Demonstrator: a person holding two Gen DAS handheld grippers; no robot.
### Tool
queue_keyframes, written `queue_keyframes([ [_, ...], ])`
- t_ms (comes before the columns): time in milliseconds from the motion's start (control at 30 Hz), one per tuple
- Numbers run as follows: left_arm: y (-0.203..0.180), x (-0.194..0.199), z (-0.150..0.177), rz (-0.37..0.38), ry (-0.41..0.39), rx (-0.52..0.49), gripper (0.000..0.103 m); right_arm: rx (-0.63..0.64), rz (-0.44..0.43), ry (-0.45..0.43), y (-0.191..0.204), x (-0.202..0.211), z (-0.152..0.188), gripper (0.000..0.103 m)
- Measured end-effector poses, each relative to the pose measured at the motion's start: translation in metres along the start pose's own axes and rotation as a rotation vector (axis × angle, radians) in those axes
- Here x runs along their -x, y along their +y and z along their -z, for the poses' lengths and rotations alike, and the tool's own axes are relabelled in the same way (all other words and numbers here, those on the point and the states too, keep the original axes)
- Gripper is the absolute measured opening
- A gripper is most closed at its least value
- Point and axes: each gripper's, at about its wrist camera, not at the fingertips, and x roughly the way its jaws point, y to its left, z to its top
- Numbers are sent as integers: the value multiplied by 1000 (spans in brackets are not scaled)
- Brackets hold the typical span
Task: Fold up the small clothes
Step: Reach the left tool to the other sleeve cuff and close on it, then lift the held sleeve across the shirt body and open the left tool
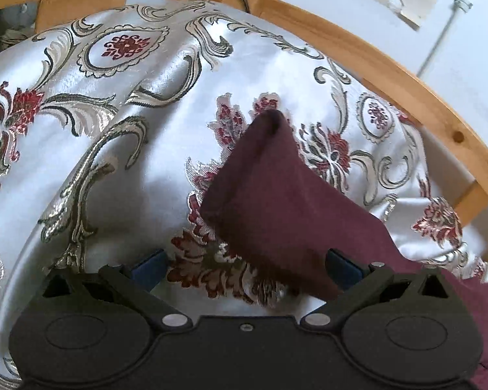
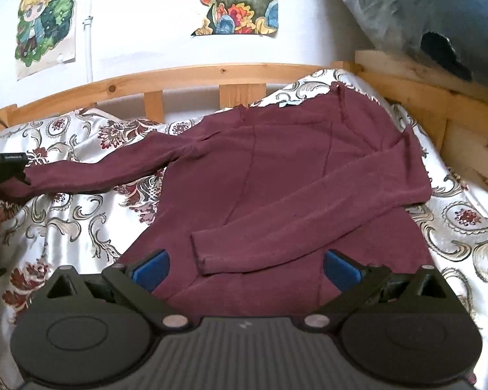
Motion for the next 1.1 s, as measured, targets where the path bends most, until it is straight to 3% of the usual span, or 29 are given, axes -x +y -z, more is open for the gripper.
queue_keyframes([
  [167, -8, 0, 7, -24, -30, -25, 101, -14, -7, 19, -7, -2, 2, 103],
  [300, -12, 8, 10, 17, -79, -45, 88, 3, 30, 17, -10, -3, 4, 103],
  [433, -23, 4, 10, 9, -88, -97, 88, 11, 41, 26, -12, -1, 6, 103],
  [600, -10, 1, 3, 38, -98, 16, 87, 51, 51, 41, -8, 1, 5, 103],
  [667, -7, 5, 5, 24, -116, 39, 77, 63, 53, 36, -5, 1, 4, 103],
  [833, -3, 12, 10, -28, -157, 73, 28, 135, 80, 0, 5, 2, -1, 103],
  [933, 2, 16, 8, -12, -174, 95, 13, 144, 71, -13, 7, 3, -2, 103],
  [1100, -12, 33, 8, 13, -247, 15, 9, 143, 36, -22, 4, 5, -2, 103],
])
